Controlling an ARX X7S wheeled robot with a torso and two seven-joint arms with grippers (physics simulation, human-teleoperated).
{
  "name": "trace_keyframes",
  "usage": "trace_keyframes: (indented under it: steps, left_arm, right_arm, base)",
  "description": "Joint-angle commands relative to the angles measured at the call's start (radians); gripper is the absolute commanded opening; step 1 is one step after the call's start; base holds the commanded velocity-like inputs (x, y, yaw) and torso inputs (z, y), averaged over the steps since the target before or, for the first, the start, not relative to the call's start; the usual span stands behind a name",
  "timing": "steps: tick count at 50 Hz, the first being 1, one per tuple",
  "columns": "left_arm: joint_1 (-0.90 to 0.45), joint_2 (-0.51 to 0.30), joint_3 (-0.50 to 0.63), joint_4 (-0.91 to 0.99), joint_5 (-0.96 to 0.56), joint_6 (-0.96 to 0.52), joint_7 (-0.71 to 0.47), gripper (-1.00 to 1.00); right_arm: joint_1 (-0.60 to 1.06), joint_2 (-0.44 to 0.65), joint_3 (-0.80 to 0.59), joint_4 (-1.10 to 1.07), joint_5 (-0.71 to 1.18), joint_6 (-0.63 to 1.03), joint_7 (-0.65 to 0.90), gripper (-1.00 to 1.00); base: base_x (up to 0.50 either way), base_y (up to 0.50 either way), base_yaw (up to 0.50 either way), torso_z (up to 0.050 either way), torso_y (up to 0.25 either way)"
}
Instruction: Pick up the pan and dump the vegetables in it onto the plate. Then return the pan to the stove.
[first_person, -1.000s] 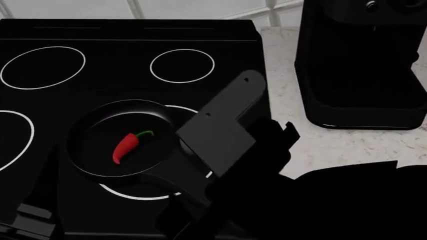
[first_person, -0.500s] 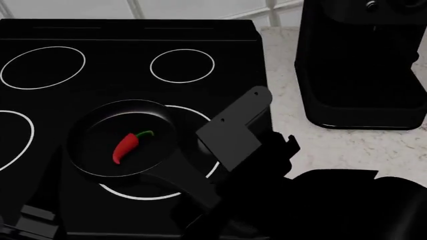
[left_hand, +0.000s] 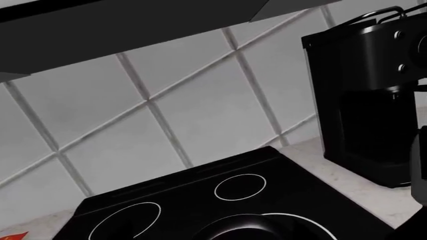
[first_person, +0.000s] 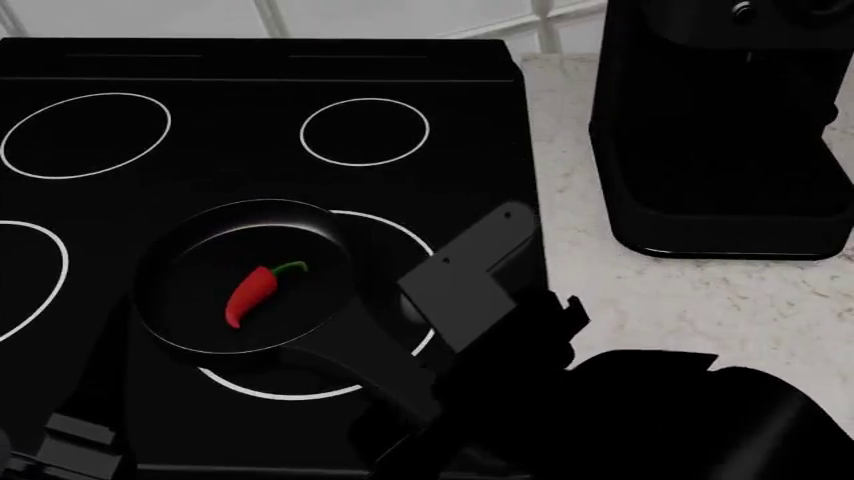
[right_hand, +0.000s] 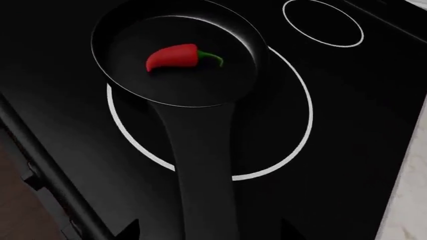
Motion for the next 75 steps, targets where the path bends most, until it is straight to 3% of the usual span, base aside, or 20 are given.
trace_keyframes:
  steps: [1,43,44,56,75]
  left_arm:
    - [0.002,-0.01,0.007,-0.002,0.002,0.017,0.004,1.0]
    - [0.003,-0.037,0.048,0.011,0.015,0.066,-0.007,1.0]
    - [0.002,-0.04,0.048,0.015,0.013,0.068,-0.009,1.0]
    - [0.064,-0.073,0.058,-0.001,0.086,0.138,0.035,1.0]
    - [0.083,-0.095,0.068,0.006,0.107,0.168,0.033,1.0]
  right_arm:
    - [-0.015,-0.029,-0.038,0.072,-0.047,-0.048,-0.044,1.0]
    - [-0.007,-0.116,-0.147,0.288,-0.172,-0.145,-0.137,1.0]
    - [-0.011,-0.117,-0.127,0.299,-0.16,-0.148,-0.13,-1.0]
    - [0.018,-0.051,-0.007,0.168,-0.082,-0.086,0.012,-1.0]
    - [0.11,0.043,0.247,-0.127,0.23,0.069,0.233,-1.0]
  base:
    - [0.0,0.0,0.0,0.0,0.0]
    - [0.0,0.0,0.0,0.0,0.0]
    - [0.0,0.0,0.0,0.0,0.0]
    - [0.0,0.0,0.0,0.0,0.0]
    - [0.0,0.0,0.0,0.0,0.0]
